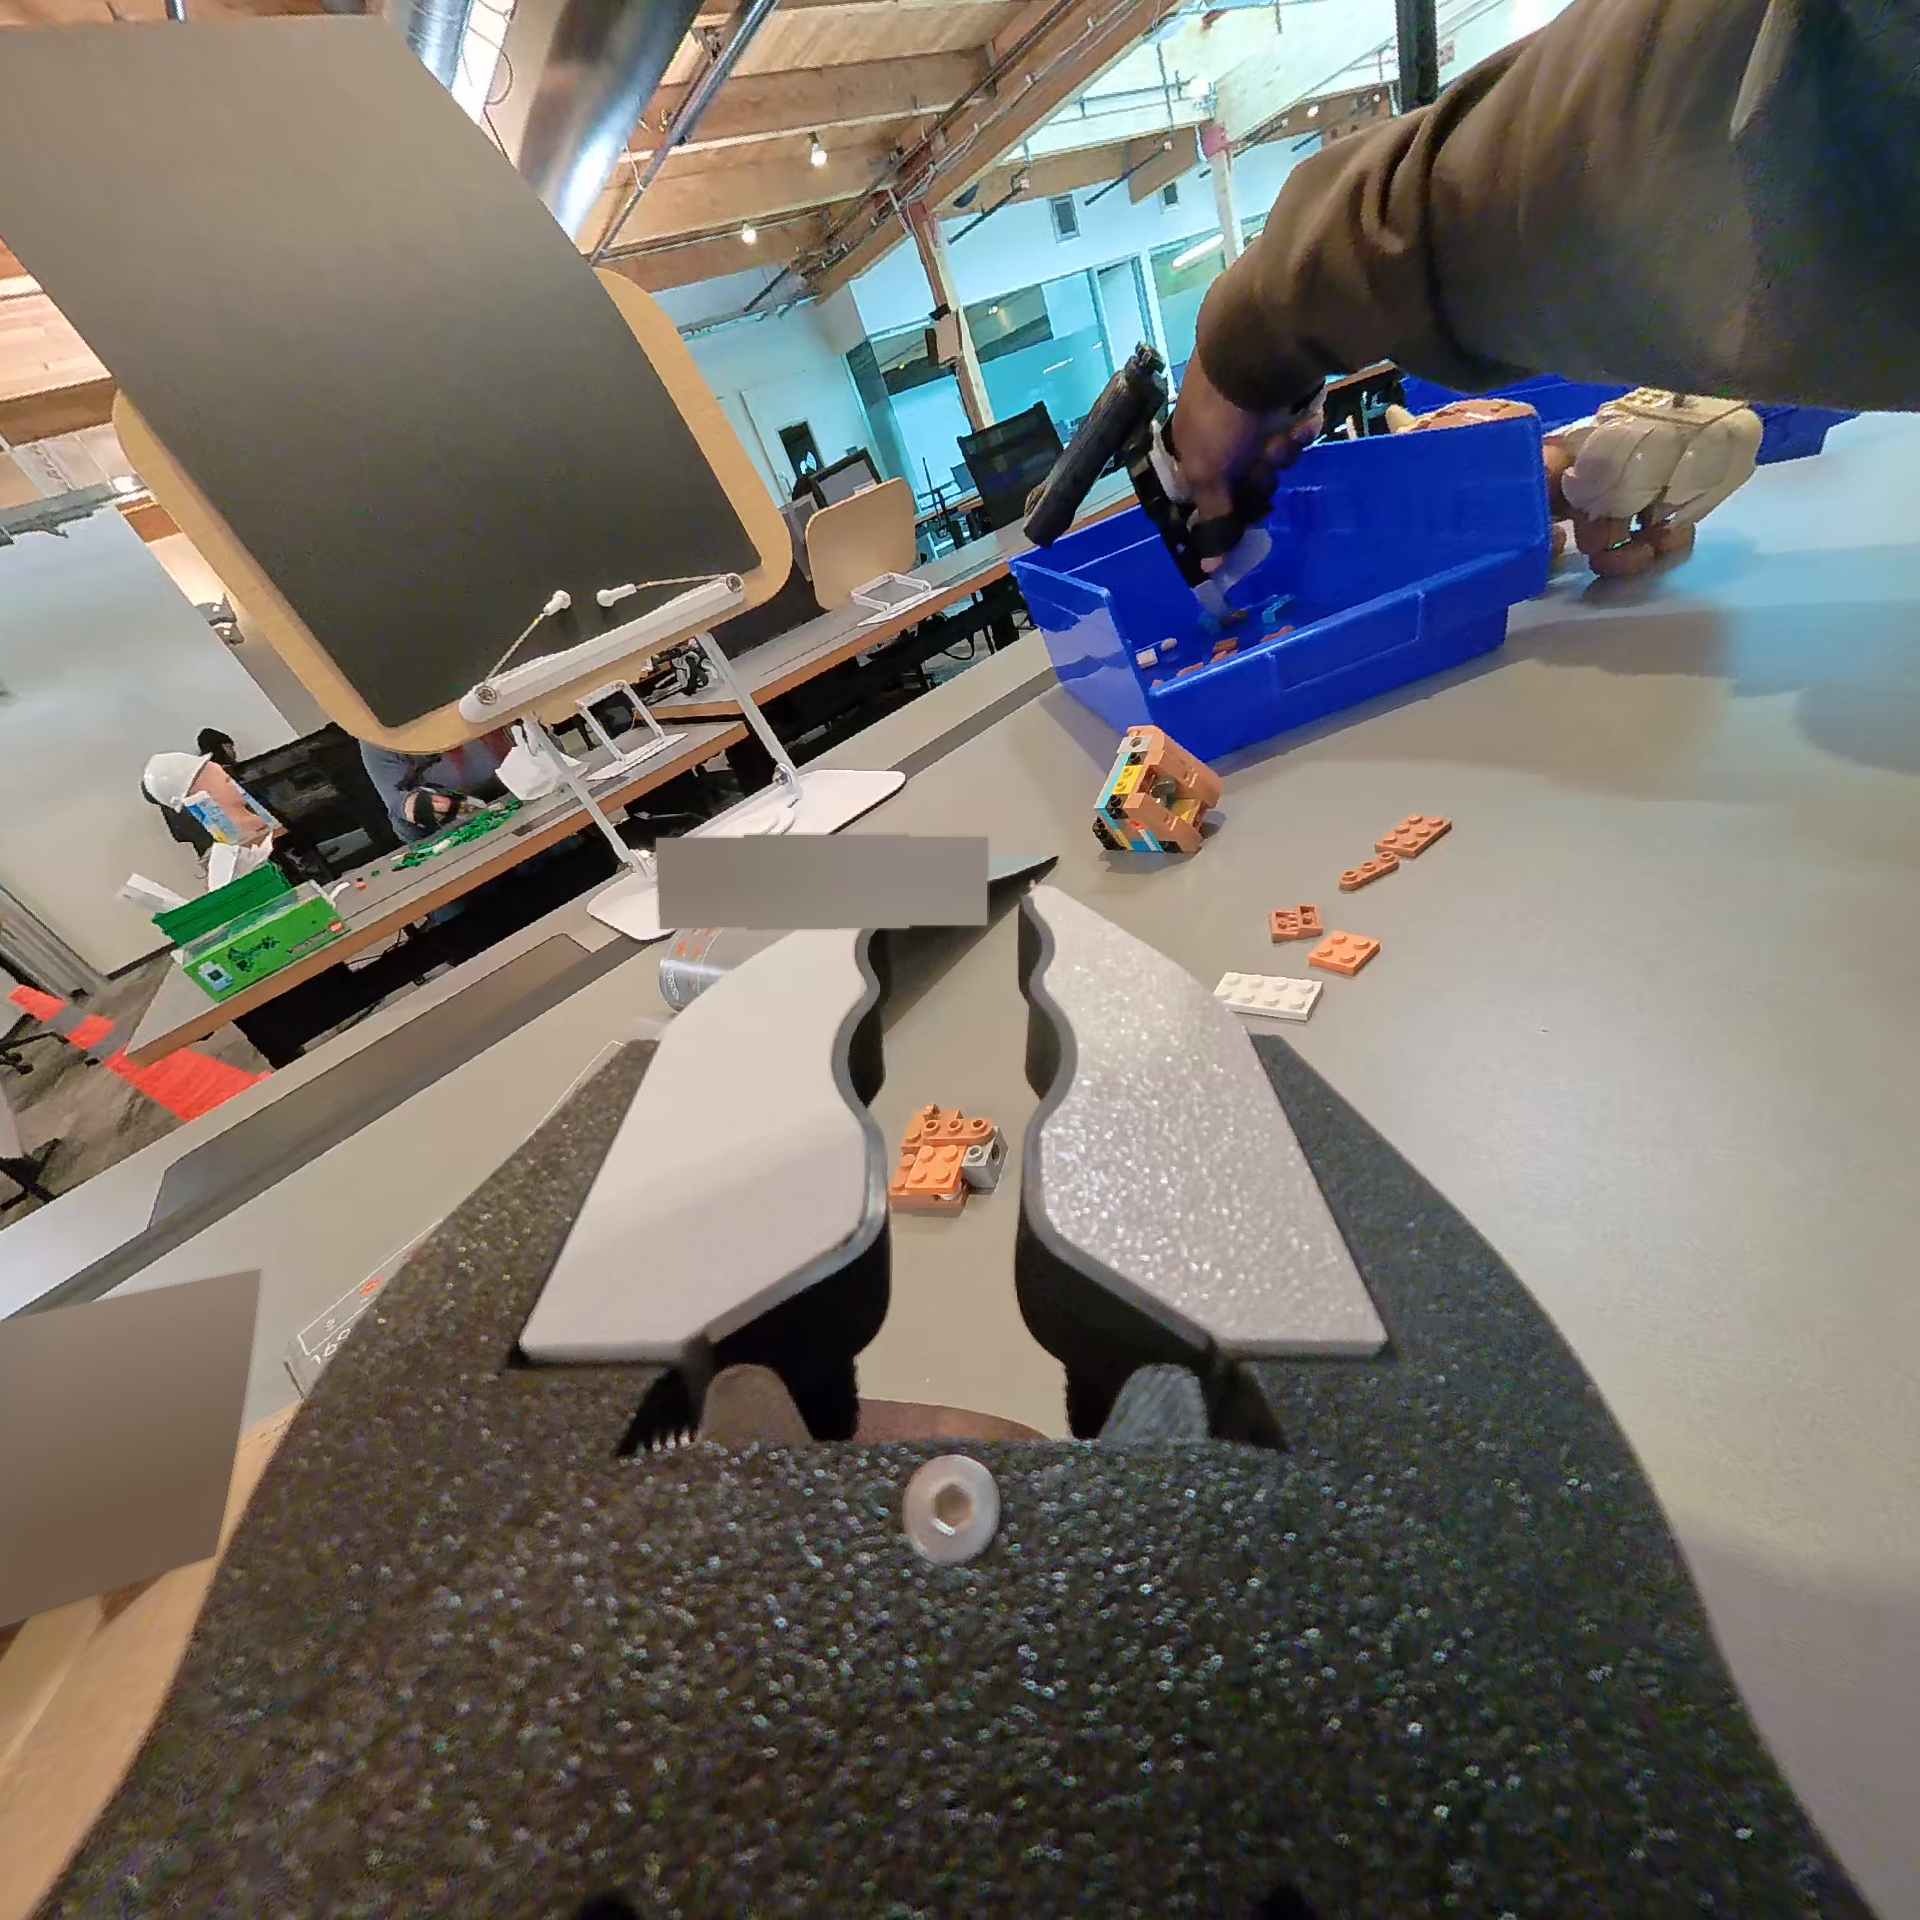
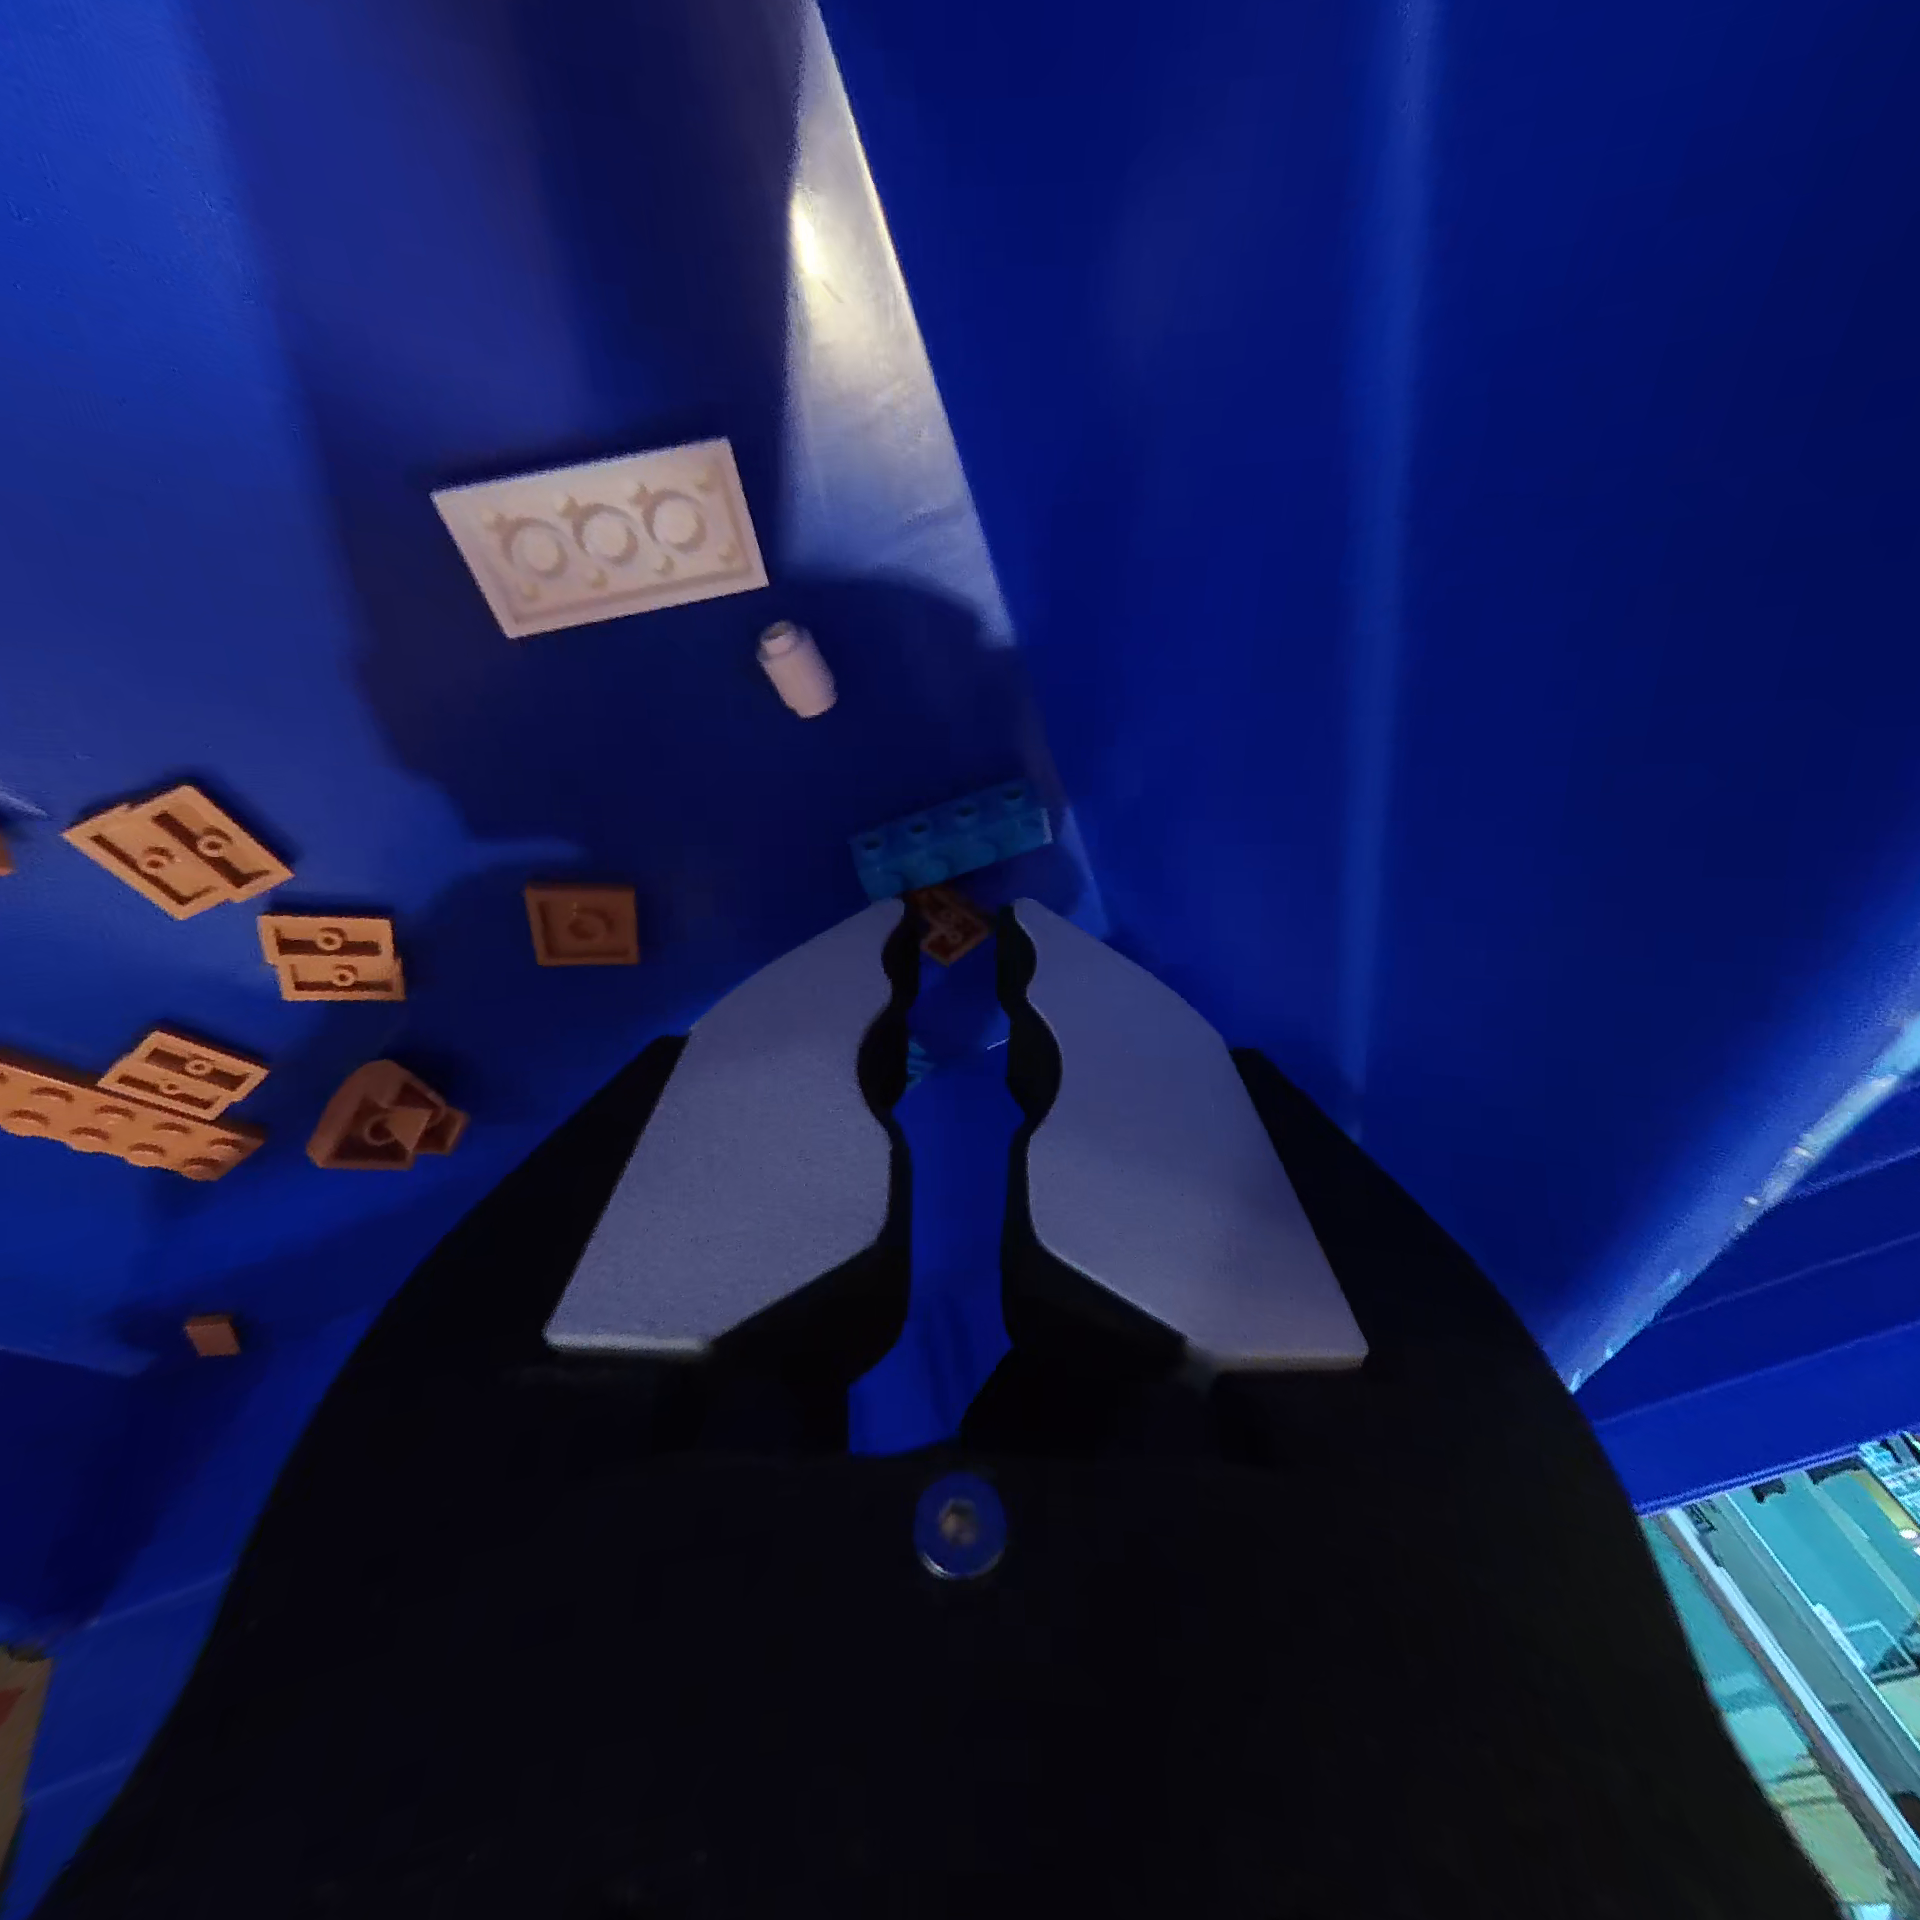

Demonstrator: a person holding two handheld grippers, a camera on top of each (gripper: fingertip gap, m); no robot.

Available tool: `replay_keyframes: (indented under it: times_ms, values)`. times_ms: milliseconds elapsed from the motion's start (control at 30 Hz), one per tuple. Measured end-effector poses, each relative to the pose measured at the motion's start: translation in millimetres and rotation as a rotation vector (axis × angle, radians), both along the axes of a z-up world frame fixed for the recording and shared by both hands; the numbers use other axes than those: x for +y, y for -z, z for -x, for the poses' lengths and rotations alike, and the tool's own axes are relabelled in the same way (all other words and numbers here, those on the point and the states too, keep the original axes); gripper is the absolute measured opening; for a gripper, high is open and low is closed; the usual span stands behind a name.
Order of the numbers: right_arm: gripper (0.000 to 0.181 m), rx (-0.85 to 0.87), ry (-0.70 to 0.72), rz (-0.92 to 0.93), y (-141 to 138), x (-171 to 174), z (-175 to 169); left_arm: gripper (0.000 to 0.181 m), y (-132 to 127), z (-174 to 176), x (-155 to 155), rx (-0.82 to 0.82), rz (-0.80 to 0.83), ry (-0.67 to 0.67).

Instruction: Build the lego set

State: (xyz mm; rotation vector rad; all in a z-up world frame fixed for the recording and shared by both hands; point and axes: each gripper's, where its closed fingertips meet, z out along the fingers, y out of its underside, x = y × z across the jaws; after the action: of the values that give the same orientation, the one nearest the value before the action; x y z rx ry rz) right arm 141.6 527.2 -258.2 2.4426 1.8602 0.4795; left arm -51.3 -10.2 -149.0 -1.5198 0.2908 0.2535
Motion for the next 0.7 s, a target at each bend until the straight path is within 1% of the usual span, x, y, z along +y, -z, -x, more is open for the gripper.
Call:
replay_keyframes:
  times_ms: [100,333,433,500,567,600,700]
  values:
    - [0.017,0.011,0.013,0.016,1,-3,-2,0.023,-1,0,0,0.001,-0.004,-0.001]
    - [0.013,0.041,0.009,0.063,1,-16,-3,0.023,-1,0,-1,0.004,-0.005,0.0]
    - [0.013,0.061,-0.011,0.051,-6,-23,-3,0.023,-1,0,-1,0.005,-0.004,-0.004]
    - [0.013,0.121,-0.036,0.039,-16,-33,2,0.023,0,1,-1,0.006,-0.003,-0.008]
    - [0.013,0.224,-0.086,0.043,-30,-54,14,0.023,0,2,0,0.006,-0.002,-0.01]
    - [0.013,0.289,-0.125,0.049,-38,-71,23,0.023,0,2,0,0.006,-0.001,-0.01]
    - [0.013,0.486,-0.279,0.08,-67,-138,49,0.023,1,1,1,0.007,0.008,-0.009]
